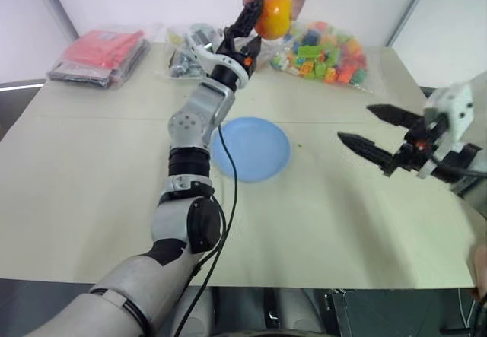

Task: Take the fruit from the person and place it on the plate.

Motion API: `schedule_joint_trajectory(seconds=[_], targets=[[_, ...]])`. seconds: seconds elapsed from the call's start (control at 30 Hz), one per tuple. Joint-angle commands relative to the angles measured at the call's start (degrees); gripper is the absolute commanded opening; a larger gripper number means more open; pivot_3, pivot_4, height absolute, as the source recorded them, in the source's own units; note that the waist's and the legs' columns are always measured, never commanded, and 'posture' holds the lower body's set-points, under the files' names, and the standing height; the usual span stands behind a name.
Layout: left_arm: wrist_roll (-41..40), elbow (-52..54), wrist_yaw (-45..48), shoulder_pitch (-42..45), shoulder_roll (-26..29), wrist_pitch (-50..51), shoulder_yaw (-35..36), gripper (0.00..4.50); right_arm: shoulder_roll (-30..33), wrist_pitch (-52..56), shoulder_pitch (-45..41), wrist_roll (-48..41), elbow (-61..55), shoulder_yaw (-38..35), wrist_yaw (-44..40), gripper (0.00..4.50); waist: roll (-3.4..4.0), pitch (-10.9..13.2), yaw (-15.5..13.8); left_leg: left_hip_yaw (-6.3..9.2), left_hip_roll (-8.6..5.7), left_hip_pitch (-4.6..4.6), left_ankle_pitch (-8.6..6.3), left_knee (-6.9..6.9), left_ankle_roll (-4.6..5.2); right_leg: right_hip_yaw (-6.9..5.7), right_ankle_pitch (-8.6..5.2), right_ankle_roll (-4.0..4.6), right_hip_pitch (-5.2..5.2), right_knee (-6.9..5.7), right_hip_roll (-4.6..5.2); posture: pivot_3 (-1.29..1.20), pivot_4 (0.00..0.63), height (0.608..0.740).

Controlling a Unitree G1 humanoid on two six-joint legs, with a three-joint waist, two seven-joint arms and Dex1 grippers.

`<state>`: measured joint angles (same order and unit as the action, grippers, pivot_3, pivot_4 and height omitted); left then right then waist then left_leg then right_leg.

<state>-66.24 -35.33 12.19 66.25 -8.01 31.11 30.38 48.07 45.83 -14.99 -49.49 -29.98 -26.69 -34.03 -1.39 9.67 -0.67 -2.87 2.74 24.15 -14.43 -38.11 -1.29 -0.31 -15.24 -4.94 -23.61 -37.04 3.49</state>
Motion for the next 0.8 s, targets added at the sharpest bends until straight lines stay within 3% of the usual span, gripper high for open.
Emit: schedule_joint_trajectory(seconds=[0.03, 0.23, 0.7, 0.8], targets=[[-0.42, 1.0, 1.55, 2.12, 0.02, 0.62, -0.42, 4.46, -1.15, 1.34, -3.31, -7.0, -1.81, -3.37, 3.81, 4.5, 0.0, 0.0, -0.04, 0.0, 0.0, 0.0, 0.0, 0.01, 0.0, 0.0, 0.0, 0.0, 0.0, 0.0, 0.0, 0.0, 0.15, 0.731], [-0.16, 0.42, 2.2, 2.58, 0.01, 0.64, -0.39, 4.46, -1.55, 2.18, -4.9, -11.78, -2.05, -3.76, 7.68, 4.5, 0.0, 0.0, -0.12, 0.0, 0.0, 0.08, 0.0, 0.0, 0.0, -0.02, 0.0, 0.0, -0.03, 0.03, 0.03, 0.0, 0.15, 0.731], [1.24, -7.3, 5.68, 6.84, 0.52, -1.98, 0.67, 4.46, -0.07, 1.37, -2.69, -11.8, -3.37, -3.24, 9.71, 4.5, 0.0, 0.0, -0.06, 0.0, 0.0, 0.21, 0.0, 0.01, 0.01, -0.02, 0.0, 0.0, -0.16, 0.03, 0.02, 0.0, 0.15, 0.731], [1.52, -7.69, 6.19, 7.09, 0.52, -2.0, 0.72, 3.61, 0.08, 1.2, -2.42, -11.86, -3.51, -3.19, 9.96, 4.5, 0.0, 0.0, -0.06, 0.0, 0.0, 0.21, 0.0, 0.01, 0.01, -0.02, 0.0, 0.0, -0.18, 0.03, 0.01, 0.0, 0.15, 0.731]])
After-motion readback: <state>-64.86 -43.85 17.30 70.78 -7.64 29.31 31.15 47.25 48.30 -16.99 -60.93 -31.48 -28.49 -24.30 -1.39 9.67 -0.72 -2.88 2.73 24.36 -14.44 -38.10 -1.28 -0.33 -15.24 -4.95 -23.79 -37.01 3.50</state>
